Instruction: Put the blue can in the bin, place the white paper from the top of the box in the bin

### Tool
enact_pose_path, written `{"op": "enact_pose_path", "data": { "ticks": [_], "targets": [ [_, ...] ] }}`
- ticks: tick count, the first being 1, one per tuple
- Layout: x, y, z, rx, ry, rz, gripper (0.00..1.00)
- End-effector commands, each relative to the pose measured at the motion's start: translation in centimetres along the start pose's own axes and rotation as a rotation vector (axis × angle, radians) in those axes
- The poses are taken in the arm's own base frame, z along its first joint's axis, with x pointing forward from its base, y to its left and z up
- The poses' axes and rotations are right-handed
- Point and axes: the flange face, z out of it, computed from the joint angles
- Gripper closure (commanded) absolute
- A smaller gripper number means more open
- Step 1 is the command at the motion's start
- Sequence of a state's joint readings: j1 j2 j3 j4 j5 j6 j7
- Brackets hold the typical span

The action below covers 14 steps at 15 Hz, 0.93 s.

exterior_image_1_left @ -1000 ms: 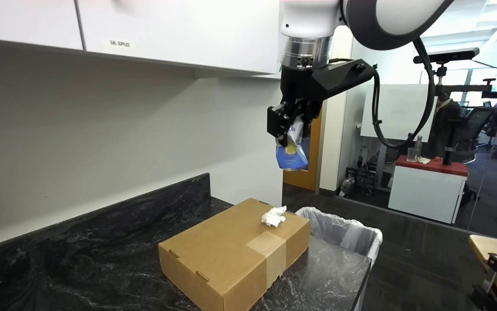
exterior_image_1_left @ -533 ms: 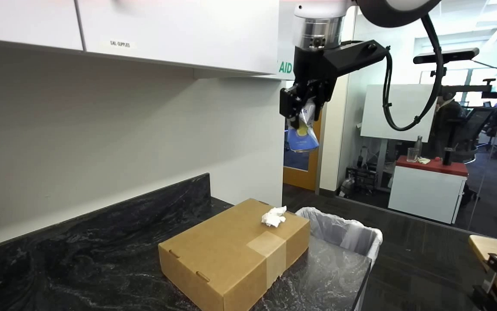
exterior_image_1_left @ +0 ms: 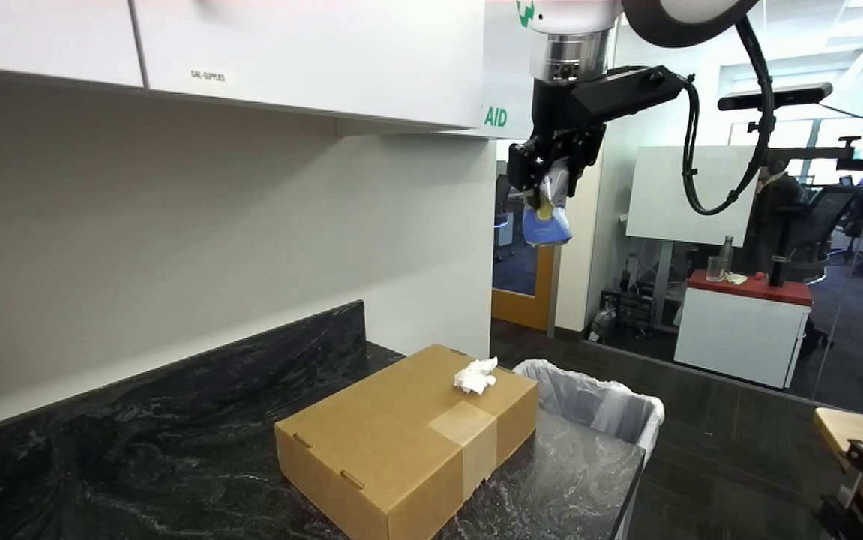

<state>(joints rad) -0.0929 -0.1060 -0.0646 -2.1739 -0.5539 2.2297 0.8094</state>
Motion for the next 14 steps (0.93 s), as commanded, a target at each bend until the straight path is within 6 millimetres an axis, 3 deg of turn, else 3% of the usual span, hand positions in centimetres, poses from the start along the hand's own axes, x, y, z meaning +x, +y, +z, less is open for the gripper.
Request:
{"op": "enact_pose_path", "data": {
  "ticks": [1, 7, 14],
  "targets": [
    [1.3, 3.8, 0.1, -0.047, 0.006, 0.104, 0.61],
    [2.8, 6.8, 1.7, -0.094, 0.015, 0.238, 0.61],
    [3.8, 9.0, 3.6, -0.288, 0.167, 0.369, 0.61]
  ]
}}
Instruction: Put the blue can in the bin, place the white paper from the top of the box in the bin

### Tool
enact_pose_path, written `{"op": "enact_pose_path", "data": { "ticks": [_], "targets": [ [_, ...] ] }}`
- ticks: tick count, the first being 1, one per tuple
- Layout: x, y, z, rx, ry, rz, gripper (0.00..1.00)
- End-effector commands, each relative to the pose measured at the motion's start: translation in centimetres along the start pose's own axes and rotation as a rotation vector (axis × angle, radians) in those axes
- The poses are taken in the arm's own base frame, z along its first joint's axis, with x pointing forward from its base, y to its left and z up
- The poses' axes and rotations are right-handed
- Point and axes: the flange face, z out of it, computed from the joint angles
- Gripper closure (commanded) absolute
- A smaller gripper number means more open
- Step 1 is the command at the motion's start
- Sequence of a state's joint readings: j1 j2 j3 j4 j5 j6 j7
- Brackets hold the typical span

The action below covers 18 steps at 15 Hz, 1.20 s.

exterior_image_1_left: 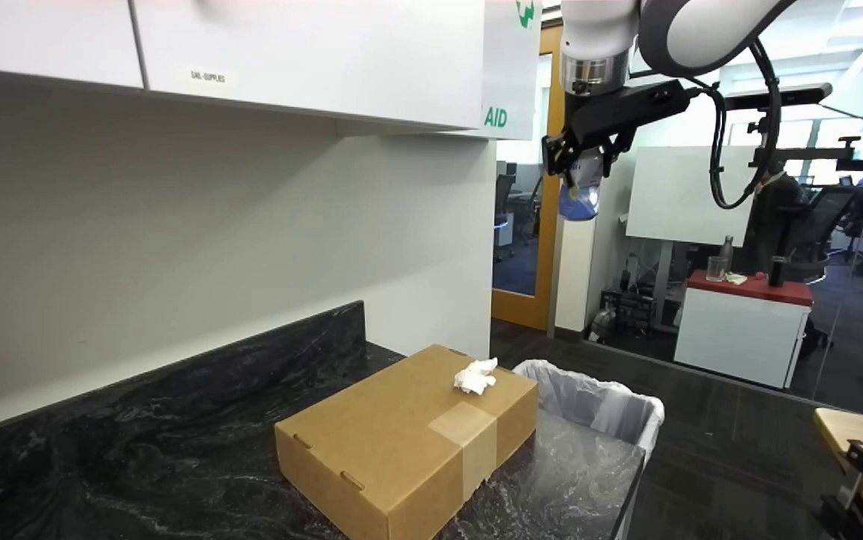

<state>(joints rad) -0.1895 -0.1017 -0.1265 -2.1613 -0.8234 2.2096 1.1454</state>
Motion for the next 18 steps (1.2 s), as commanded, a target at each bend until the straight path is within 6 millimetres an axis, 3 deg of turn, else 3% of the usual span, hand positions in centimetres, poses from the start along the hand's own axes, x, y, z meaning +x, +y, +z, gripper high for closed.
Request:
{"op": "enact_pose_path", "data": {
  "ticks": [1, 6, 13, 14, 15, 16, 18],
  "targets": [
    [0.3, 0.5, 1.2, -0.1, 0.056, 0.065, 0.61],
    [-0.9, -0.7, 3.8, -0.165, 0.195, 0.035, 0.61],
    [-1.1, -1.0, 6.3, -0.239, 0.31, 0.014, 0.61],
    [1.1, 1.8, 6.3, -0.251, 0.313, 0.019, 0.61],
    [1.5, 2.3, 6.4, -0.261, 0.317, 0.019, 0.11],
    [2.3, 3.1, 6.5, -0.269, 0.325, 0.029, 0.1],
    [1.9, 2.2, 7.0, -0.285, 0.334, 0.043, 0.02]
  ]
}}
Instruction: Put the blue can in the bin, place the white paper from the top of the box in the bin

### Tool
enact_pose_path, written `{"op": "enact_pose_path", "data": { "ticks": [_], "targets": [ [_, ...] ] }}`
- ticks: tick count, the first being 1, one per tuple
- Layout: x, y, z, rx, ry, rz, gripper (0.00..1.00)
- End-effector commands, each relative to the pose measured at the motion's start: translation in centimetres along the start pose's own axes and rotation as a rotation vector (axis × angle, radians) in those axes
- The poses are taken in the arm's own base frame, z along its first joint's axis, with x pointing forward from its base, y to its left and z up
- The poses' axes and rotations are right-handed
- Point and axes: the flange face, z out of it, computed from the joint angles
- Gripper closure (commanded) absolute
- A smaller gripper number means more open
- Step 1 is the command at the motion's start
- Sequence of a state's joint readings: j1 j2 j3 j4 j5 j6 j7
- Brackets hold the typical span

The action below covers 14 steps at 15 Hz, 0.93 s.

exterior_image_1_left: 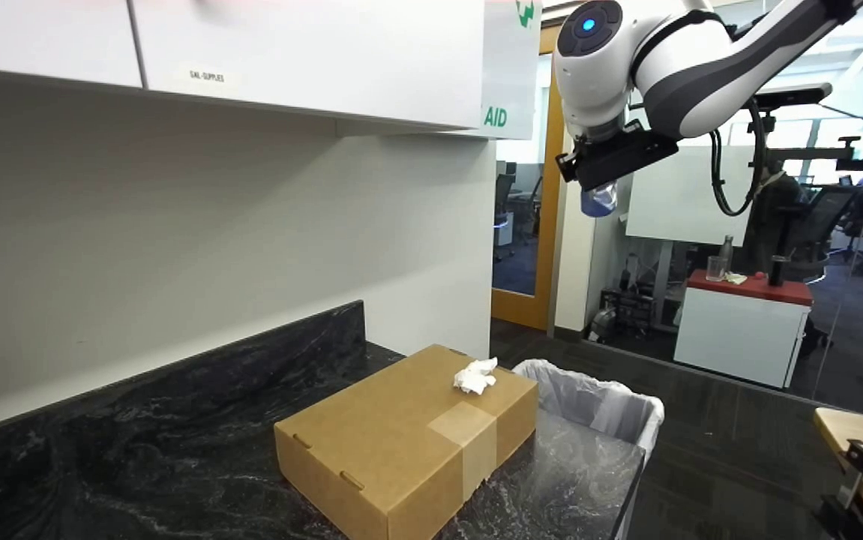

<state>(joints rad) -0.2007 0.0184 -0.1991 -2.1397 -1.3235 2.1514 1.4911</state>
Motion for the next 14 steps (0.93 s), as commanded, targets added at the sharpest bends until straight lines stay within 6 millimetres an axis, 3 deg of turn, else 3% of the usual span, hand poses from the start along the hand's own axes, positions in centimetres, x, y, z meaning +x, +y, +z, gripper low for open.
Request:
{"op": "enact_pose_path", "data": {
  "ticks": [1, 7, 11, 14],
  "targets": [
    [0.2, 0.2, 0.0, -0.029, 0.032, 0.011, 0.0],
    [-2.5, -3.0, -2.1, -0.007, 0.036, -0.014, 0.0],
    [-6.2, -6.4, -4.4, 0.038, -0.012, -0.063, 0.0],
    [-9.9, -9.2, -6.8, 0.108, -0.151, -0.121, 0.0]
  ]
}}
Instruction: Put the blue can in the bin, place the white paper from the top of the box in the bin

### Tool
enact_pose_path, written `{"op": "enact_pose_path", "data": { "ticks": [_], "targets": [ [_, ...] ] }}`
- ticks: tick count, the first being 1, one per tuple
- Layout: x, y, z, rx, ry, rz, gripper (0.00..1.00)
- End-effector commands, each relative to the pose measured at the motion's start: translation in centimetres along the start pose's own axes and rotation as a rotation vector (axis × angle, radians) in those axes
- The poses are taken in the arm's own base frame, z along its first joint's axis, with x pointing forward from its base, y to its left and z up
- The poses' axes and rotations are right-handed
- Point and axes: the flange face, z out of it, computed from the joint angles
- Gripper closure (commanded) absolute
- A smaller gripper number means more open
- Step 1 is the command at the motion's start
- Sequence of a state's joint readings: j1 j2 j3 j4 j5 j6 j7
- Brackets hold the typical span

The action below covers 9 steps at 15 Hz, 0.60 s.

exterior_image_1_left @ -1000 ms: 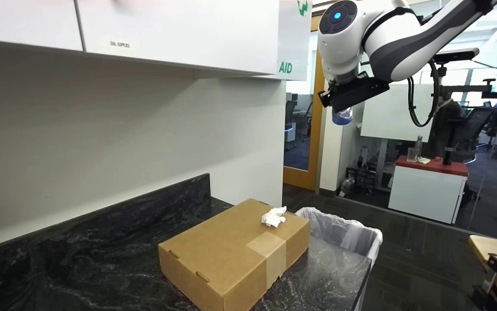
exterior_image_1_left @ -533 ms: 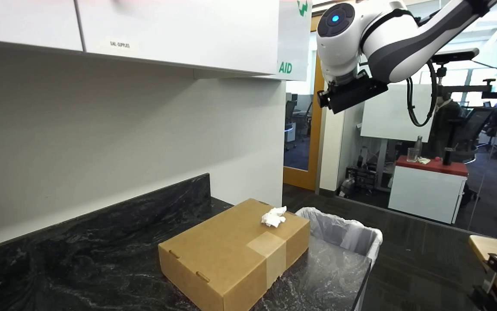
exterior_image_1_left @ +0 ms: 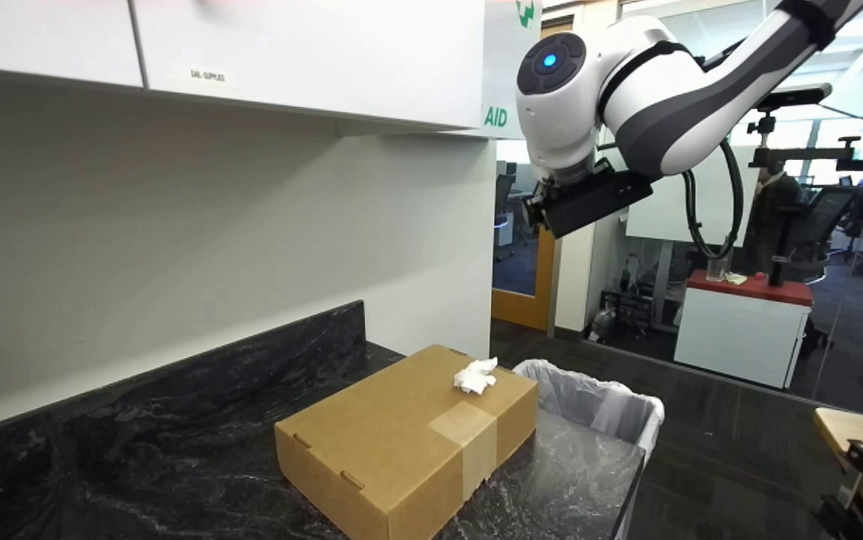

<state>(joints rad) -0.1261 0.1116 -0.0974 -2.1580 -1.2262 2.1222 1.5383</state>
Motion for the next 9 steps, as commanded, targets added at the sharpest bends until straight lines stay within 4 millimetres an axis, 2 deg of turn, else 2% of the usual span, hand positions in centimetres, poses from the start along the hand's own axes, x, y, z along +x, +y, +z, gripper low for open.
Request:
{"op": "enact_pose_path", "data": {
  "ticks": [1, 3, 5, 9],
  "targets": [
    [-4.0, -3.0, -2.2, 0.05, -0.123, -0.054, 0.0],
    [-6.1, -5.0, -3.5, 0.073, -0.172, -0.093, 0.0],
    [-7.4, -6.3, -4.6, 0.09, -0.201, -0.132, 0.0],
    [-8.8, -7.8, -7.6, 0.127, -0.189, -0.231, 0.0]
  ]
}}
